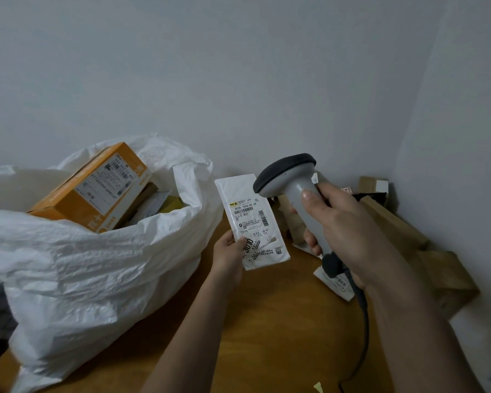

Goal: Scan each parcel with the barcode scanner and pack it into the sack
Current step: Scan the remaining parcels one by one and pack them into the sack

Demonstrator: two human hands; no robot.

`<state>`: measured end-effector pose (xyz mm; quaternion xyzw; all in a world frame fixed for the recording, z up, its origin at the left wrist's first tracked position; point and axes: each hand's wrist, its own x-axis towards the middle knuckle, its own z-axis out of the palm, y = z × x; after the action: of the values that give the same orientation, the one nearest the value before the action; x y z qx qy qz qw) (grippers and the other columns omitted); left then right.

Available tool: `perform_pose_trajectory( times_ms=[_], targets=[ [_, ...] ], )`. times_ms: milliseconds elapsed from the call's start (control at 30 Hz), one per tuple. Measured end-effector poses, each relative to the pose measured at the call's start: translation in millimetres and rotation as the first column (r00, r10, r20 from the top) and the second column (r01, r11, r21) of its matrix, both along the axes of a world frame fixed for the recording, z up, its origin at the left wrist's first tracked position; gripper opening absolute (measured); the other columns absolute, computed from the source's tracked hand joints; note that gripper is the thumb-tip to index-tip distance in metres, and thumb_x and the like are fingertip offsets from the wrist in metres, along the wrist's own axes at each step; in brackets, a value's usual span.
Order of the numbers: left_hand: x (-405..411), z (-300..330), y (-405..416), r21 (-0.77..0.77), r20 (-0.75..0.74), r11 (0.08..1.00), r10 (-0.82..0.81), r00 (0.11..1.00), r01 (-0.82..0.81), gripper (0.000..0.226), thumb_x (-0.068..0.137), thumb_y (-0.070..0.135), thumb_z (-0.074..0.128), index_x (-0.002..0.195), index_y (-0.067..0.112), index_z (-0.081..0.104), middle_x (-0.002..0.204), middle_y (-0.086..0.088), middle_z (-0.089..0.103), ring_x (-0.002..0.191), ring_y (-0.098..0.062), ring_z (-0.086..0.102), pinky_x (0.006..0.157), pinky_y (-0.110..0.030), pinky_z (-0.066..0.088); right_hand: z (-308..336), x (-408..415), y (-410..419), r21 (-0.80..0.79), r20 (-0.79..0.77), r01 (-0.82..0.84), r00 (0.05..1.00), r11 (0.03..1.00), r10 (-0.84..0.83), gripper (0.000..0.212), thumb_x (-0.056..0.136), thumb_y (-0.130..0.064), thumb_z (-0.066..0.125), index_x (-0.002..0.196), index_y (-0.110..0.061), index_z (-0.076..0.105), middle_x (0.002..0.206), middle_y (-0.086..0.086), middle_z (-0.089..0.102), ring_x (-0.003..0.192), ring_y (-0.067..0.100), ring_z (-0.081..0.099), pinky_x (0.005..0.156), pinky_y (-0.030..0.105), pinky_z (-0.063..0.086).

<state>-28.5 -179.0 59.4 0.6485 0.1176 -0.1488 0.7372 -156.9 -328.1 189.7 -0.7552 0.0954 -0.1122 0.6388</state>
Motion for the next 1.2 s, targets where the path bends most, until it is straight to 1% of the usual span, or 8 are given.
perform_pose_trajectory(
  times_ms=[167, 300, 367, 433, 533, 667, 833, 1200],
  targets=[
    [-3.8, 28.4, 12.2, 0.120, 0.366, 0.986, 0.063, 0.929, -0.114, 0.044, 0.095, 0.000, 0.054, 0.126, 0.028, 0.042, 0.114, -0.003, 0.063, 0.095, -0.015, 0.071, 0.074, -0.036, 0.062, -4.7, 6.2, 5.7, 0.055, -0.017, 0.022, 1.000, 0.998, -0.021, 0.028, 0.102, -0.040, 0.044, 0.106, -0.017, 0.061, 0.056, 0.000, 0.059, 0.050, 0.011, 0.056, 0.051, 0.025, 0.045],
    [4.3, 75.9, 37.3, 0.221, 0.719, 0.851, 0.189, 0.669, -0.477, 0.033, 0.092, -0.001, 0.058, 0.114, 0.022, 0.048, 0.098, 0.013, 0.055, 0.085, -0.001, 0.063, 0.064, -0.009, 0.050, -8.0, 10.4, 11.3, 0.102, -0.004, 0.044, 0.999, 0.994, -0.044, 0.027, 0.102, -0.040, 0.044, 0.107, -0.018, 0.060, 0.058, 0.000, 0.058, 0.051, 0.009, 0.057, 0.050, 0.025, 0.045],
    [12.1, 96.6, 56.4, 0.265, 0.840, 0.731, 0.146, 0.523, -0.629, 0.024, 0.091, -0.004, 0.057, 0.106, 0.015, 0.058, 0.101, 0.011, 0.057, 0.091, 0.004, 0.054, 0.076, -0.009, 0.048, -9.7, 12.4, 13.9, 0.119, -0.001, 0.044, 0.999, 0.992, -0.044, 0.027, 0.102, -0.039, 0.045, 0.107, -0.017, 0.060, 0.061, 0.003, 0.058, 0.050, 0.008, 0.057, 0.049, 0.023, 0.045],
    [22.6, 111.7, 75.7, 0.298, 0.873, 0.646, 0.113, 0.474, -0.703, 0.025, 0.090, -0.006, 0.053, 0.109, 0.009, 0.061, 0.113, -0.002, 0.061, 0.106, -0.009, 0.054, 0.086, -0.026, 0.053, -11.2, 14.2, 16.8, 0.135, -0.002, 0.036, 0.999, 0.990, -0.036, 0.027, 0.102, -0.039, 0.046, 0.106, -0.016, 0.059, 0.063, 0.005, 0.057, 0.048, 0.007, 0.056, 0.047, 0.022, 0.045],
    [40.2, 124.5, 100.0, 0.441, 0.848, 0.523, 0.023, 0.529, -0.729, 0.029, 0.092, -0.005, 0.050, 0.115, 0.007, 0.062, 0.122, -0.012, 0.062, 0.109, -0.027, 0.059, 0.084, -0.039, 0.056, -13.4, 17.1, 21.8, 0.132, 0.003, 0.029, 1.000, 0.991, -0.029, 0.026, 0.101, -0.038, 0.046, 0.103, -0.016, 0.060, 0.061, 0.006, 0.057, 0.048, 0.009, 0.056, 0.046, 0.023, 0.044],
    [56.1, 128.1, 120.9, 0.641, 0.719, 0.404, -0.016, 0.695, -0.653, 0.039, 0.089, -0.006, 0.055, 0.126, 0.007, 0.061, 0.128, -0.014, 0.060, 0.111, -0.033, 0.059, 0.084, -0.047, 0.056, -17.0, 21.3, 25.6, 0.114, 0.002, 0.021, 1.000, 0.993, -0.021, 0.028, 0.101, -0.039, 0.046, 0.104, -0.016, 0.061, 0.062, 0.008, 0.058, 0.049, 0.011, 0.056, 0.047, 0.024, 0.044],
    [57.5, 115.9, 122.9, 0.709, 0.704, 0.141, -0.097, 0.703, -0.691, 0.044, 0.082, -0.006, 0.067, 0.123, 0.010, 0.065, 0.135, -0.017, 0.045, 0.127, -0.040, 0.035, 0.105, -0.049, 0.033, -21.6, 25.6, 23.7, 0.139, -0.017, 0.037, 0.999, 0.990, -0.035, 0.028, 0.102, -0.038, 0.046, 0.108, -0.015, 0.061, 0.063, 0.008, 0.057, 0.048, 0.011, 0.055, 0.046, 0.024, 0.044],
    [56.5, 63.7, 64.6, 0.746, 0.664, 0.241, -0.330, 0.671, -0.620, 0.023, 0.090, 0.001, 0.059, 0.109, 0.005, 0.070, 0.125, -0.015, 0.056, 0.122, -0.035, 0.041, 0.101, -0.044, 0.029, -42.7, 34.0, -17.4, 0.156, -0.091, 0.195, 0.979, 0.968, -0.182, 0.032, 0.103, -0.038, 0.044, 0.110, -0.013, 0.061, 0.068, 0.012, 0.057, 0.049, 0.014, 0.054, 0.044, 0.027, 0.043]
  ],
)
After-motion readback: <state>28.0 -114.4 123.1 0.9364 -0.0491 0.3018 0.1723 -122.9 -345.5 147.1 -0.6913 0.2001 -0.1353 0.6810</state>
